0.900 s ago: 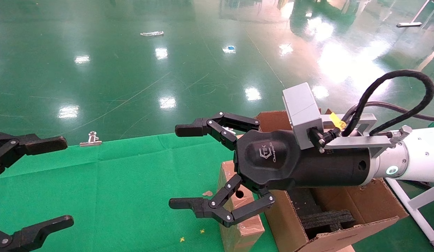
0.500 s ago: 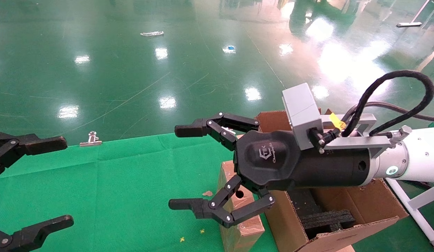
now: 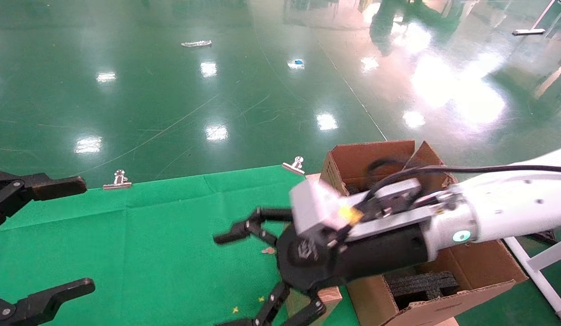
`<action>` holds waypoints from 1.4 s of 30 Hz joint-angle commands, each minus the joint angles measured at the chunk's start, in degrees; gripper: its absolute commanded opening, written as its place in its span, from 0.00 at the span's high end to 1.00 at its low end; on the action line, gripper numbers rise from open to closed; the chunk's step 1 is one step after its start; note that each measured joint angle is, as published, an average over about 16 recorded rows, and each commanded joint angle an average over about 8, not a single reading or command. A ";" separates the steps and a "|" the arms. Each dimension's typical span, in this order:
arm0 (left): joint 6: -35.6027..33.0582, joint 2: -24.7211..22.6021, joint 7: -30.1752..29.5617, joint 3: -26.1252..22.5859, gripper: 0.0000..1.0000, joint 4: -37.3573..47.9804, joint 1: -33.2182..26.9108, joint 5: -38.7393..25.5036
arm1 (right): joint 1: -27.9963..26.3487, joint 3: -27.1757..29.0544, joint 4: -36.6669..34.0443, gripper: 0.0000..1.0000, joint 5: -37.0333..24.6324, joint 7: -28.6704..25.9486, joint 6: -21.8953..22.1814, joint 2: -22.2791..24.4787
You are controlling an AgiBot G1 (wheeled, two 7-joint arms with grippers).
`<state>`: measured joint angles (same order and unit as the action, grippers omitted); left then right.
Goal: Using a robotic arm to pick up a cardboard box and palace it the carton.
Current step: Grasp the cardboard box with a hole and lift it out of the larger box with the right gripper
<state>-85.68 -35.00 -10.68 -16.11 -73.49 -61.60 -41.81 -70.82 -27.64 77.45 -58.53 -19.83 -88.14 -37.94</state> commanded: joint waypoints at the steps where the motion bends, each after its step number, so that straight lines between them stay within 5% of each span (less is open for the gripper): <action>1: 0.00 0.00 0.00 -0.01 0.00 0.00 0.00 0.01 | -2.00 -2.23 0.17 0.00 -3.59 -1.58 -0.74 -0.71; 14: 0.03 0.03 0.03 -0.07 0.00 0.00 -0.02 0.04 | -23.19 -22.86 0.46 0.00 -20.84 -10.47 -2.51 -3.90; 27: 0.05 0.05 0.06 -0.12 0.00 0.00 -0.03 0.08 | -44.85 -45.37 0.42 0.00 -17.02 -11.98 -2.95 -4.85; 42: 0.08 0.07 0.09 -0.18 0.00 0.00 -0.04 0.12 | -56.92 -67.27 0.24 0.00 -15.77 -19.97 -1.64 -12.30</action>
<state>-85.60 -34.92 -10.59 -16.29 -73.49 -61.64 -41.68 -127.63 -94.49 77.50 -74.79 -41.55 -89.64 -50.16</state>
